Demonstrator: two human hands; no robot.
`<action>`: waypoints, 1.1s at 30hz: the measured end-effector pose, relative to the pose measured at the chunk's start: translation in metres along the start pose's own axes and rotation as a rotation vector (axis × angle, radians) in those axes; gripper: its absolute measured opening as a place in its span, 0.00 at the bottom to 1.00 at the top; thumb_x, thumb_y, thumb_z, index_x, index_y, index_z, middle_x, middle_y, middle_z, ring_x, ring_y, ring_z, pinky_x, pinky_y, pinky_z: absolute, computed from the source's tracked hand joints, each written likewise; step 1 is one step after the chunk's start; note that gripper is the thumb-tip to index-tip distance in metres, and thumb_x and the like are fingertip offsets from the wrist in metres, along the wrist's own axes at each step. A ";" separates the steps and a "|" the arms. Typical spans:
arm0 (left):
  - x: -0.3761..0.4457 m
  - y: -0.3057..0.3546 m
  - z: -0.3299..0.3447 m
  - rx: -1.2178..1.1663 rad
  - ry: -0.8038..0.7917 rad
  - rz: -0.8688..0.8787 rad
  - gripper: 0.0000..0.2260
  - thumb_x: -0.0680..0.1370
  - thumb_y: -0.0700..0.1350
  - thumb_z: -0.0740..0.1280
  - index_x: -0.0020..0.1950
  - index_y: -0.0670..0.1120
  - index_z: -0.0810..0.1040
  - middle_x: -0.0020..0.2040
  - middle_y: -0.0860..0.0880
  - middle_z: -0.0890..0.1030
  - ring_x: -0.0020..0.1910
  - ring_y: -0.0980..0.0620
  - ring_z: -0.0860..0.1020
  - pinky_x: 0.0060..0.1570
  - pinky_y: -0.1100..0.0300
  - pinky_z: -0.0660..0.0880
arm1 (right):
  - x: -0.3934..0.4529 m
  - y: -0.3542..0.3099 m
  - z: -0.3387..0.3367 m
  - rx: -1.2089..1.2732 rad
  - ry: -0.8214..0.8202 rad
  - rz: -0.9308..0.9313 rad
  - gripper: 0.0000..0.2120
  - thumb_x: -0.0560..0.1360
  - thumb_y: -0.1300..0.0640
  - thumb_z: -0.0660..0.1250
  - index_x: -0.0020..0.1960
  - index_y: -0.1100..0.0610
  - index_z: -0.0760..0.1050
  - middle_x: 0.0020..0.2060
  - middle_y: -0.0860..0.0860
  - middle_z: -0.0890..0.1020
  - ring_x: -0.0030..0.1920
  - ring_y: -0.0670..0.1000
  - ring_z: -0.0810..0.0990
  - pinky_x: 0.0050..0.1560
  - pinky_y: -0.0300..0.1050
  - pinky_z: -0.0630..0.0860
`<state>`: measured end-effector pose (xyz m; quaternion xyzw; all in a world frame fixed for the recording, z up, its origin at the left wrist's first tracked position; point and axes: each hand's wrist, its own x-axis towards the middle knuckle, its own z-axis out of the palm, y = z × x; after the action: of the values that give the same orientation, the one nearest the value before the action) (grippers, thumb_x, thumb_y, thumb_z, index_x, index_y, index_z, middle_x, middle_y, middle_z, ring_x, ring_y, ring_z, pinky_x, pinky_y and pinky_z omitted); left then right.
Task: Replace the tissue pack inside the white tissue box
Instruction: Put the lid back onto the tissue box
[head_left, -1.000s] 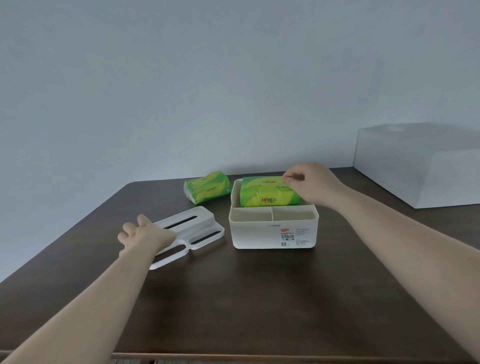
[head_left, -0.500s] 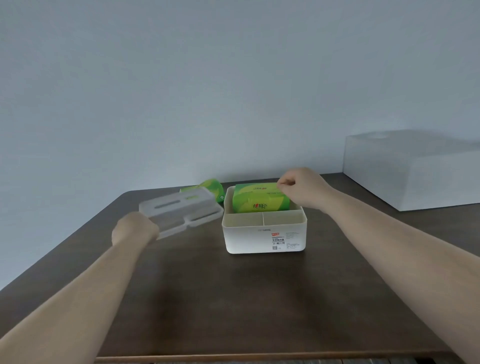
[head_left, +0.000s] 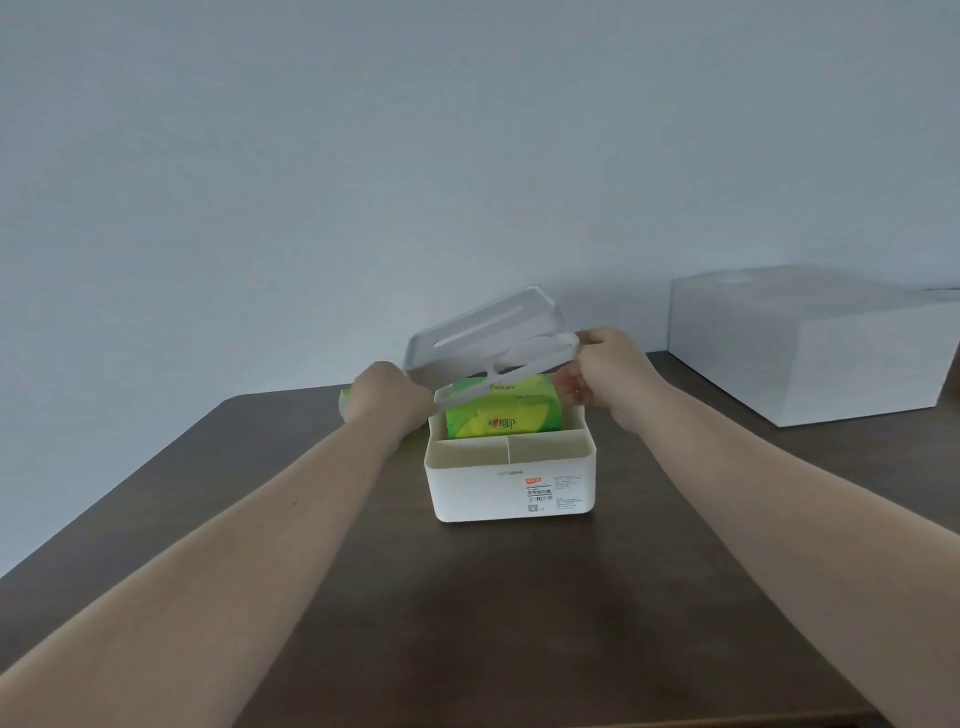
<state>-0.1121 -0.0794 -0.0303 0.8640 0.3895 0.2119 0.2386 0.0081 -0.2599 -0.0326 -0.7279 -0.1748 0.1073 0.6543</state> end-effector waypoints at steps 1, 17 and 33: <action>0.000 0.002 0.004 0.011 -0.013 0.011 0.10 0.70 0.35 0.60 0.30 0.43 0.65 0.28 0.47 0.69 0.27 0.48 0.66 0.27 0.62 0.61 | 0.003 0.002 -0.004 0.062 0.023 0.016 0.10 0.77 0.63 0.55 0.48 0.59 0.76 0.34 0.58 0.79 0.32 0.55 0.75 0.29 0.44 0.76; -0.001 -0.013 0.021 0.041 -0.269 -0.002 0.03 0.70 0.42 0.60 0.35 0.45 0.71 0.35 0.49 0.72 0.34 0.48 0.70 0.36 0.61 0.65 | 0.002 0.035 -0.010 -0.520 0.054 -0.002 0.22 0.73 0.45 0.67 0.45 0.66 0.78 0.38 0.55 0.71 0.37 0.54 0.70 0.37 0.45 0.66; 0.008 -0.025 0.041 -0.095 -0.041 0.051 0.25 0.77 0.55 0.61 0.25 0.45 0.60 0.24 0.48 0.64 0.29 0.47 0.66 0.29 0.59 0.61 | 0.007 0.042 -0.008 -0.583 0.087 -0.047 0.25 0.72 0.41 0.67 0.44 0.67 0.78 0.38 0.56 0.70 0.39 0.53 0.69 0.41 0.45 0.65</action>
<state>-0.0990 -0.0687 -0.0764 0.8654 0.3520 0.2184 0.2819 0.0223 -0.2683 -0.0725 -0.8848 -0.1869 0.0059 0.4268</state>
